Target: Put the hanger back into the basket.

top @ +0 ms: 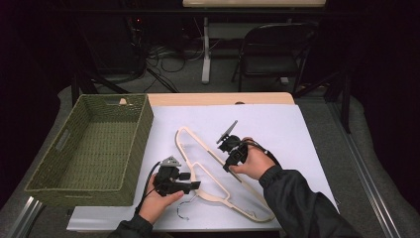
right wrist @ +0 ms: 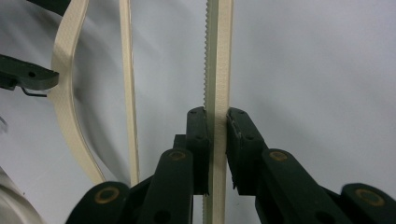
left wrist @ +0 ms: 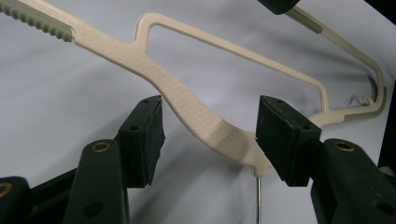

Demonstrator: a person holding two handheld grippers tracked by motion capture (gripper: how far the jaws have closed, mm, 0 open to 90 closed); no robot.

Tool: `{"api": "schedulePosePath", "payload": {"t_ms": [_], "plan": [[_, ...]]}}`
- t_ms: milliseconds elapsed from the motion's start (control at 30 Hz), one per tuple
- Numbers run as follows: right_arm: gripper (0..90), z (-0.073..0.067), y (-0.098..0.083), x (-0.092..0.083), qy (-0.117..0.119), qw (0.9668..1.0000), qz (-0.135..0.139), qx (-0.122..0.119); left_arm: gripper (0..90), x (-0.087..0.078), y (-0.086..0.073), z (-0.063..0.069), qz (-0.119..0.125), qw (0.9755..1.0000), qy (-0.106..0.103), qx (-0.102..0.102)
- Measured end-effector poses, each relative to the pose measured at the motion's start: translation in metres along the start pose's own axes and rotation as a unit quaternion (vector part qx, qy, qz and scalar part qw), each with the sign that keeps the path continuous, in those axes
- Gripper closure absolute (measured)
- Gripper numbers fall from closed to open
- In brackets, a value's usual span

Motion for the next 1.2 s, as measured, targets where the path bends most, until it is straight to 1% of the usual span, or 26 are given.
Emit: {"api": "schedulePosePath", "payload": {"t_ms": [133,233,300,367,400,433,467,500,533,567,600,633,667,700,733,767,800,833,867,933,1033,1067,1133,1167,1200], "plan": [[79.7,0.000,0.000,0.000,0.001,1.0000,0.001,-0.003,48.2,0.003,0.000,-0.001,-0.003,1.0000,-0.001,-0.001],[79.7,0.000,0.001,0.001,0.000,1.0000,0.002,-0.003,50.3,0.002,0.000,-0.002,-0.001,1.0000,-0.005,-0.005],[79.7,0.000,0.001,0.001,0.000,1.0000,0.004,-0.003,51.4,-0.001,0.000,-0.002,0.008,0.9999,-0.006,-0.007],[79.6,-0.001,0.001,0.001,0.000,1.0000,0.004,-0.003,51.5,-0.002,0.000,-0.002,0.009,0.9999,-0.005,-0.005],[79.6,-0.001,0.001,0.001,0.000,1.0000,0.006,-0.003,51.9,-0.003,0.000,-0.002,0.014,0.9998,-0.008,-0.007],[79.6,-0.001,0.002,0.001,-0.001,0.9999,0.009,-0.005,52.3,-0.003,0.000,-0.002,0.014,0.9998,-0.008,-0.007],[79.5,-0.001,0.002,0.002,0.004,0.9999,0.013,0.000,52.7,-0.005,0.000,-0.002,0.019,0.9997,-0.013,-0.010],[79.5,-0.001,0.002,0.002,0.004,0.9999,0.013,0.000,53.1,-0.005,0.000,-0.002,0.019,0.9997,-0.013,-0.010],[79.5,-0.002,0.002,0.002,-0.001,1.0000,0.007,0.000,53.1,-0.006,0.000,-0.002,0.021,0.9996,-0.015,-0.012],[79.4,-0.003,0.002,0.003,-0.006,0.9999,0.014,-0.004,54.4,-0.008,0.000,-0.003,0.019,0.9994,-0.021,-0.020],[79.4,-0.003,0.002,0.003,-0.006,0.9999,0.014,-0.004,54.8,-0.008,0.000,-0.003,0.019,0.9994,-0.021,-0.020],[79.4,-0.004,0.002,0.003,-0.006,0.9999,0.012,-0.003,54.8,-0.009,0.000,-0.003,0.020,0.9993,-0.021,-0.022],[79.3,-0.003,0.003,0.004,-0.012,0.9998,0.015,-0.008,55.1,-0.009,0.000,-0.002,0.020,0.9993,-0.022,-0.024],[79.2,-0.004,0.003,0.006,-0.009,0.9999,0.013,-0.003,55.1,-0.011,0.001,-0.001,0.022,0.9991,-0.025,-0.026],[79.2,-0.004,0.003,0.008,-0.011,0.9997,0.020,-0.005,55.1,-0.012,0.002,-0.001,0.022,0.9991,-0.025,-0.026],[79.2,-0.004,0.003,0.008,-0.011,0.9997,0.020,-0.005,55.1,-0.012,0.002,-0.001,0.022,0.9991,-0.025,-0.026],[79.0,-0.003,0.003,0.009,-0.011,0.9997,0.019,-0.004,55.0,-0.014,0.003,0.001,0.026,0.9989,-0.028,-0.026],[78.9,-0.002,0.003,0.008,-0.013,0.9998,0.012,-0.010,55.0,-0.015,0.004,0.001,0.028,0.9987,-0.031,-0.027],[78.8,-0.002,0.003,0.009,-0.013,0.9998,0.010,-0.009,55.1,-0.016,0.004,0.001,0.028,0.9986,-0.033,-0.031],[78.6,-0.003,0.004,0.011,-0.016,0.9997,0.020,-0.005,55.1,-0.016,0.005,0.002,0.030,0.9984,-0.034,-0.032],[78.1,-0.002,0.003,0.013,-0.011,0.9997,0.019,-0.008,55.0,-0.018,0.007,0.002,0.034,0.9982,-0.037,-0.033],[77.8,-0.001,0.003,0.013,-0.014,0.9997,0.020,-0.010,55.0,-0.018,0.007,0.003,0.035,0.9978,-0.041,-0.039],[76.9,-0.001,0.003,0.014,-0.013,0.9996,0.022,-0.013,55.0,-0.018,0.007,0.003,0.035,0.9978,-0.040,-0.039],[76.1,-0.001,0.002,0.015,-0.007,0.9997,0.022,-0.008,55.0,-0.018,0.007,0.002,0.032,0.9979,-0.040,-0.039],[75.4,-0.001,0.002,0.016,-0.002,0.9997,0.022,-0.010,55.0,-0.017,0.006,0.002,0.029,0.9978,-0.041,-0.042]]}}
Point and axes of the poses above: each handheld gripper's, and its own axes: x roughly forward along the jaws, y roughly out of its top, z roughly to its right, the point moved 4 cm from there along x, roughly forward along the jaws, and after that the axes turned 9 degrees about -z, right-handed, at the moved point
